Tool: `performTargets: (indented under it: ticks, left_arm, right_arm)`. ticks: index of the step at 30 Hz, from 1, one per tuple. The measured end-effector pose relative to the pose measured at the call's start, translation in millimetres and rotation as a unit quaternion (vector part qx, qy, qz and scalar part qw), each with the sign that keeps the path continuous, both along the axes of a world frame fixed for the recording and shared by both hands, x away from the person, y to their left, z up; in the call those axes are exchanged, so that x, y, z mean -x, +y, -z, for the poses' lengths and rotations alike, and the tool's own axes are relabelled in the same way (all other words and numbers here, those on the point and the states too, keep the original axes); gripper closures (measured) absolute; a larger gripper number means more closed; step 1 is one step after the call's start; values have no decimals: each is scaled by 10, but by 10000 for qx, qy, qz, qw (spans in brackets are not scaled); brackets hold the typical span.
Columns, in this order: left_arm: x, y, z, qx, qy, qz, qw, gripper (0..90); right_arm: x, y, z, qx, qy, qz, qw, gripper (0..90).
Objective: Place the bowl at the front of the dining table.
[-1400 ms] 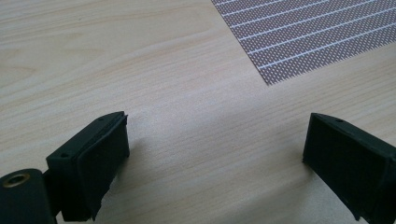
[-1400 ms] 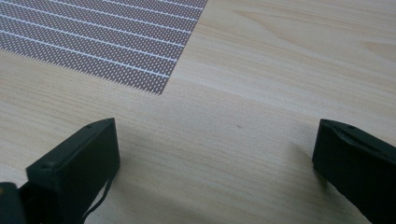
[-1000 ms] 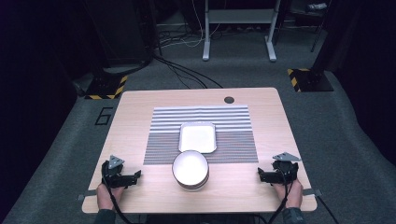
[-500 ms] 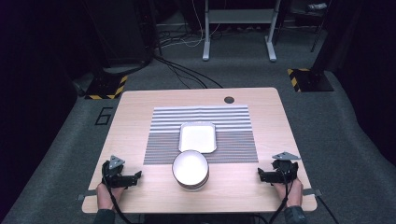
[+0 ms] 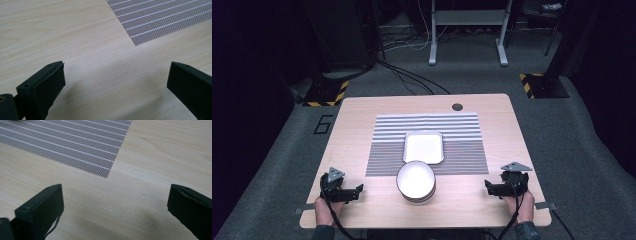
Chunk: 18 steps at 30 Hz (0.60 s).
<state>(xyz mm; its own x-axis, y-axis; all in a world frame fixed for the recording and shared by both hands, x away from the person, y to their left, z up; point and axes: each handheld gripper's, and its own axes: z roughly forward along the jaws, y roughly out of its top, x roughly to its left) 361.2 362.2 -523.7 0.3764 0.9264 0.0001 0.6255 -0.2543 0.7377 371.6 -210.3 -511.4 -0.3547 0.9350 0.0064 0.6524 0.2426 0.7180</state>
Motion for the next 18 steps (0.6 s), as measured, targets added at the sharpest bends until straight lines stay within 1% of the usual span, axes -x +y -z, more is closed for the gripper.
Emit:
performTargets:
  ticks: [3, 5, 10, 14, 18]
  left_arm:
    - [9, -9, -33, 16, -38, 42, 10000, 13]
    - [15, -29, -52, 67, -71, 61, 9999, 13]
    - [25, -71, -91, 144, -73, 154, 9998, 14]
    - [39, -109, -127, 153, -88, 235, 9996, 14]
    - [48, -146, -157, 192, -81, 287, 9994, 14]
  right_arm:
    - [12, 38, -44, 8, -58, -48, 10000, 1]
    - [20, 57, -73, 12, -74, -85, 9999, 1]
    - [50, 113, -132, 6, -89, -188, 9998, 2]
    - [80, 176, -189, -51, -125, -252, 9996, 2]
    - [97, 210, -232, -47, -148, -324, 9994, 2]
